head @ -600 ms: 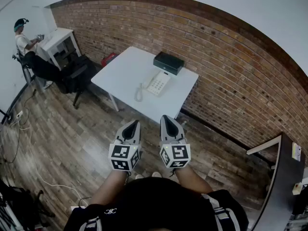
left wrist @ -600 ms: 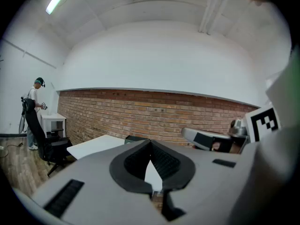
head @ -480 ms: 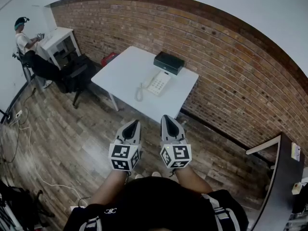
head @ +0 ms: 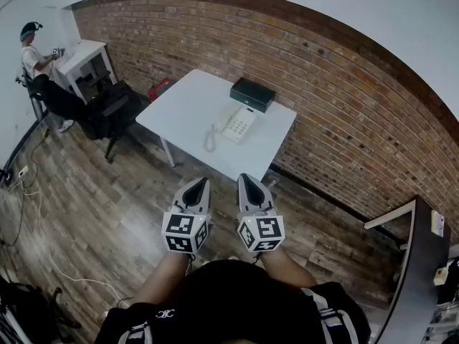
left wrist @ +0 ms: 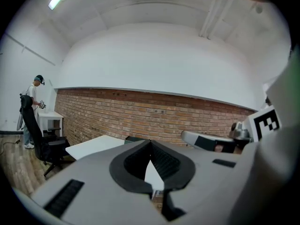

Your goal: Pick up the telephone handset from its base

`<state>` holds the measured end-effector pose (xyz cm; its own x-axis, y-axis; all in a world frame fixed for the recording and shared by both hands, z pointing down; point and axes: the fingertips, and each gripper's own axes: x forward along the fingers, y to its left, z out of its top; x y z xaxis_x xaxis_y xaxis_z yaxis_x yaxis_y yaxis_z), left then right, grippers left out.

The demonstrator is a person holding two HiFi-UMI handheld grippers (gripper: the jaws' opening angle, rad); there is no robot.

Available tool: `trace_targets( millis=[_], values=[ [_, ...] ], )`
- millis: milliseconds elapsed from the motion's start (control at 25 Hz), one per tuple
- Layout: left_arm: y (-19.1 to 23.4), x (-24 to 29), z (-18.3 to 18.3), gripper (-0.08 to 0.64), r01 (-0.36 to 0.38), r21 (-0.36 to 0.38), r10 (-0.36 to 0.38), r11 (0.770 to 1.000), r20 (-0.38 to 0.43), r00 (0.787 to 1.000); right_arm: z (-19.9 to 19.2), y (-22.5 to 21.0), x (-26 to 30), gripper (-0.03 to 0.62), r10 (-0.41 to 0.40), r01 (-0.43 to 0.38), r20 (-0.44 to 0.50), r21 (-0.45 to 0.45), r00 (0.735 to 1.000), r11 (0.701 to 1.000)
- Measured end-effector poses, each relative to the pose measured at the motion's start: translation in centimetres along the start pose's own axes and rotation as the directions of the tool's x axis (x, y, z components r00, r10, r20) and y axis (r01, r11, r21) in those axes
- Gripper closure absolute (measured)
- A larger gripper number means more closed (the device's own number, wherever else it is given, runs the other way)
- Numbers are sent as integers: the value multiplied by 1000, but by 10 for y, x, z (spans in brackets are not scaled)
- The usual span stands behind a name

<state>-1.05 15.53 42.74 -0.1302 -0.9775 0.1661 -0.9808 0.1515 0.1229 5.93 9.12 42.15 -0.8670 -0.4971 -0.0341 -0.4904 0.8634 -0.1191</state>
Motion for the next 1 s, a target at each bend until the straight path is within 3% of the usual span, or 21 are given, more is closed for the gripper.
trace_targets(
  millis=[280,560,760,1000],
  values=[
    [17,-7,-13,558,25,-17,-25,1000,-13,1000,-8,17,3,595,-3,3,6,-12,1000,1000],
    [29,3,-20,558,28,-19,-29,999,-27,999,-17,5,19,595,-24,24,-9,2,1000,1000],
    [47,24,-22,558,6,-19,-7,1000,-34,999,-20,-9,49,595,-19,19,3,-5,1000,1000],
    [68,72,-9,558,-4,1,4,1000,-28,1000,-21,-39,99,595,-19,19,-3,52,1000,998]
  ],
)
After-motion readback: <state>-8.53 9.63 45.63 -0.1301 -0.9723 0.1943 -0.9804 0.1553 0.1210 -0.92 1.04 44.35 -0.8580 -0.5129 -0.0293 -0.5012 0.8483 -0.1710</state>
